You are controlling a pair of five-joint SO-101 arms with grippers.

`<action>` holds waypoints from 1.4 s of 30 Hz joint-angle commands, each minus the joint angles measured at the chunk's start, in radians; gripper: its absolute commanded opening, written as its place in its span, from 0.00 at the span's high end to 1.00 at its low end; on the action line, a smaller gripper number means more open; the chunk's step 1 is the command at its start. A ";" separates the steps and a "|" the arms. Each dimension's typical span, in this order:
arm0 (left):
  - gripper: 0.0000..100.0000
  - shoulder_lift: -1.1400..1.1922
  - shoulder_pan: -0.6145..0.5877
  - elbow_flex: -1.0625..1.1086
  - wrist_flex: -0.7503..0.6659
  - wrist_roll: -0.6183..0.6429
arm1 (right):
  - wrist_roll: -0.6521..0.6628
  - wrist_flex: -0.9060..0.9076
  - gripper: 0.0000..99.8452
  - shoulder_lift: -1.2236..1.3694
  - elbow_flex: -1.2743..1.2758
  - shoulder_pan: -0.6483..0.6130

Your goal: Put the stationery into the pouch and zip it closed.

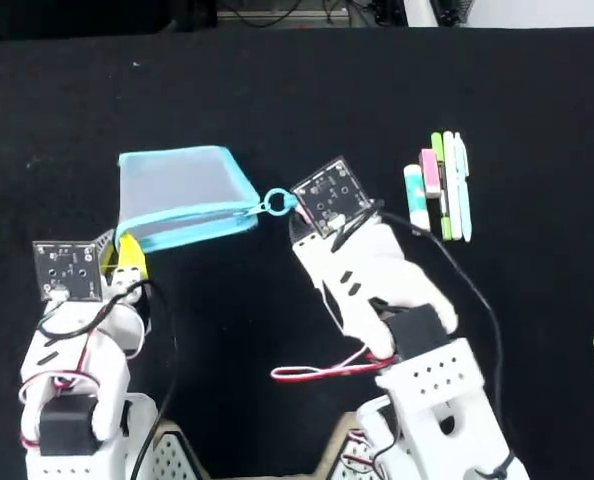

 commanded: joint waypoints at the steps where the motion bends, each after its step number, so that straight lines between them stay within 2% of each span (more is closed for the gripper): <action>1: 0.97 0.002 -0.024 -0.116 -0.011 -0.046 | -0.005 0.063 0.99 -0.033 -0.133 -0.038; 4: 0.97 0.058 -0.024 -0.182 0.005 -0.068 | -0.005 0.129 0.99 -0.025 -0.214 -0.060; 7: 0.97 0.215 -0.022 -0.317 0.060 -0.074 | -0.005 0.183 0.99 -0.025 -0.278 -0.063; 14: 0.97 0.672 -0.022 -0.805 0.304 -0.074 | 0.003 0.204 0.99 -0.024 -0.344 -0.063; 20: 0.85 0.967 -0.022 -1.139 0.516 -0.074 | 0.087 0.198 0.99 -0.022 -0.349 -0.063; 22: 0.85 1.049 -0.022 -1.210 0.552 -0.074 | 0.094 0.201 0.99 -0.022 -0.349 -0.063; 30: 0.85 1.318 -0.028 -1.357 0.677 -0.075 | 0.092 0.204 0.99 -0.022 -0.349 -0.063; 37: 0.85 1.416 -0.030 -1.431 0.712 -0.071 | 0.092 0.204 0.99 -0.024 -0.348 -0.058; 41: 0.98 1.392 -0.019 -1.442 0.749 -0.051 | 0.094 0.203 0.99 -0.024 -0.341 -0.057; 42: 0.97 1.379 -0.002 -1.435 0.749 -0.037 | 0.094 0.203 0.99 -0.022 -0.341 -0.057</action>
